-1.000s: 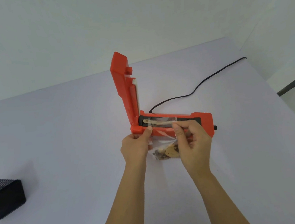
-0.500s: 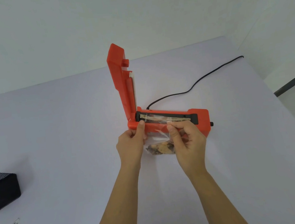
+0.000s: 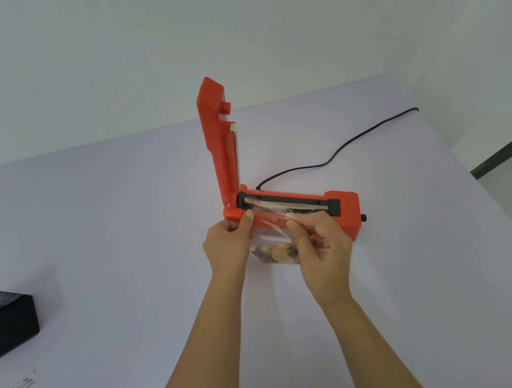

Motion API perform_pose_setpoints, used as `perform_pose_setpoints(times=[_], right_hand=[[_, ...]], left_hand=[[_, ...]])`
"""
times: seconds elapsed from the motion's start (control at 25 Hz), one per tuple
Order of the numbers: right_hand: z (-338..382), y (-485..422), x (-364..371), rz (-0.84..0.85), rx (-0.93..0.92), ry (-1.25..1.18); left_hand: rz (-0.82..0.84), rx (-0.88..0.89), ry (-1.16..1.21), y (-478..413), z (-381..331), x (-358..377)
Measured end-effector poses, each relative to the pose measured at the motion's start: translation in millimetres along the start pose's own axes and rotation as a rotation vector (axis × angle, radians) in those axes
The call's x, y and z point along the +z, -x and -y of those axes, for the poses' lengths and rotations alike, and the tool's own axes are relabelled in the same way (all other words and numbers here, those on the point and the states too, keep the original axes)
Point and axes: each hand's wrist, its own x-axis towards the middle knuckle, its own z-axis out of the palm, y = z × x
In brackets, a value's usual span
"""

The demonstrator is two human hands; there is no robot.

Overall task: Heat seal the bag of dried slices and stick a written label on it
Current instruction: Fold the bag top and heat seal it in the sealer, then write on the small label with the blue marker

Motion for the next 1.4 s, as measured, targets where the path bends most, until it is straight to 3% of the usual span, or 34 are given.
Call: perform_pose_setpoints(times=[0.08,0.32,0.52,0.76,0.92,1.12,1.4], right_hand=[[3,0,-2,-0.023,0.04,-0.026],[13,4,-4,-0.162,0.424,-0.083],[19,58,18,-0.053,0.674,-0.068],[15,135,51,0.165,0.868,0.008],[16,151,64,0.237,0.774,0.077],[2,148,63,0.387,0.315,0.449],[1,140,64,0.44,0.331,0.58]], left_hand=[[0.03,0.008,0.056,-1,0,-3],[0.166,0.083,0.212,31,0,-32],[0.083,0.136,0.039,70,39,-83],[-0.089,-0.004,-0.128,94,111,-129],[-0.173,-0.009,-0.201,94,139,-141],[-0.331,0.151,-0.324,93,145,-137],[-0.391,0.174,-0.535,90,148,-136]])
